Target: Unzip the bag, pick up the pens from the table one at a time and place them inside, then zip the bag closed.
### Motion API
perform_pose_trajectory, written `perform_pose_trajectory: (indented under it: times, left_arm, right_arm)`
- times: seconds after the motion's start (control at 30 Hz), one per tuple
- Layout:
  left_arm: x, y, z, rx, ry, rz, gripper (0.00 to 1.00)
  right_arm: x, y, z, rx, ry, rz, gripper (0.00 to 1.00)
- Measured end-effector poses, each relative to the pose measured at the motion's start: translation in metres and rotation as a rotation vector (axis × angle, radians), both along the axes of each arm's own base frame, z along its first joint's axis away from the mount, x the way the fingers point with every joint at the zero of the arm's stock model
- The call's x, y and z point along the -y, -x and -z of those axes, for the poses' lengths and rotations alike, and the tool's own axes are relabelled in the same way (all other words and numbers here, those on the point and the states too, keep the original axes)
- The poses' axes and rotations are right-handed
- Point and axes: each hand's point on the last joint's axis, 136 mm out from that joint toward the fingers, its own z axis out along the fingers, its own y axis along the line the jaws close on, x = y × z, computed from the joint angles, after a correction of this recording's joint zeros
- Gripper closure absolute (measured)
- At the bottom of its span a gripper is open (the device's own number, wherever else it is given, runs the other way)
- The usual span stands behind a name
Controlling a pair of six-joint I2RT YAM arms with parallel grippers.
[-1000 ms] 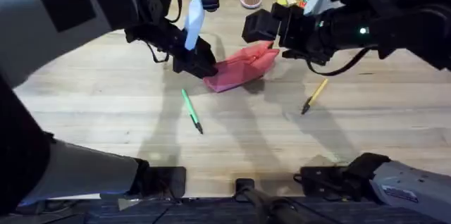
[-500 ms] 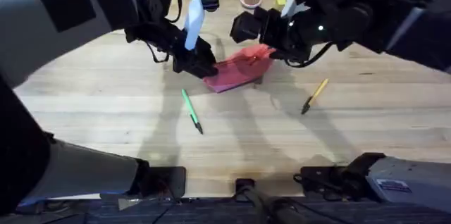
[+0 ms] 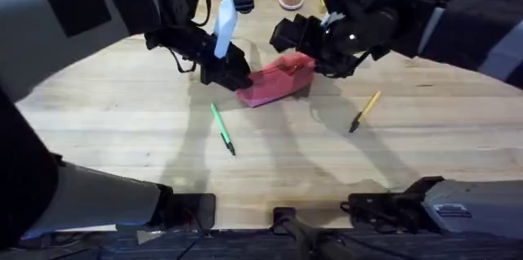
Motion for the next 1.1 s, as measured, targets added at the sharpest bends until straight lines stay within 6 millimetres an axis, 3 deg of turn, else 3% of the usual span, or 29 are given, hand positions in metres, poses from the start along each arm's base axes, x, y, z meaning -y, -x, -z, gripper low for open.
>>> perform_pose_trajectory:
  times: [0.13,0.33,0.63,0.83,1.1]
  left_arm:
    - [0.000,0.000,0.000,0.000,0.001,0.000,0.958]
    - [0.000,0.000,0.000,0.000,0.000,0.000,0.958]
    - [0.000,0.000,0.000,0.001,0.000,0.000,0.958]
    - [0.000,0.000,0.000,0.001,0.000,-0.001,0.958]
    - [-0.001,0.000,0.001,0.000,-0.005,-0.002,0.958]
  right_arm:
    - [0.001,-0.002,0.010,-0.022,0.014,0.020,0.135]
    - [0.007,-0.004,0.020,-0.040,0.038,0.055,0.490]
    - [0.008,-0.004,0.020,-0.045,0.034,0.071,0.861]
    - [0.007,-0.004,0.020,-0.047,0.029,0.067,0.884]
    - [0.009,0.000,0.005,-0.022,0.015,0.055,0.890]
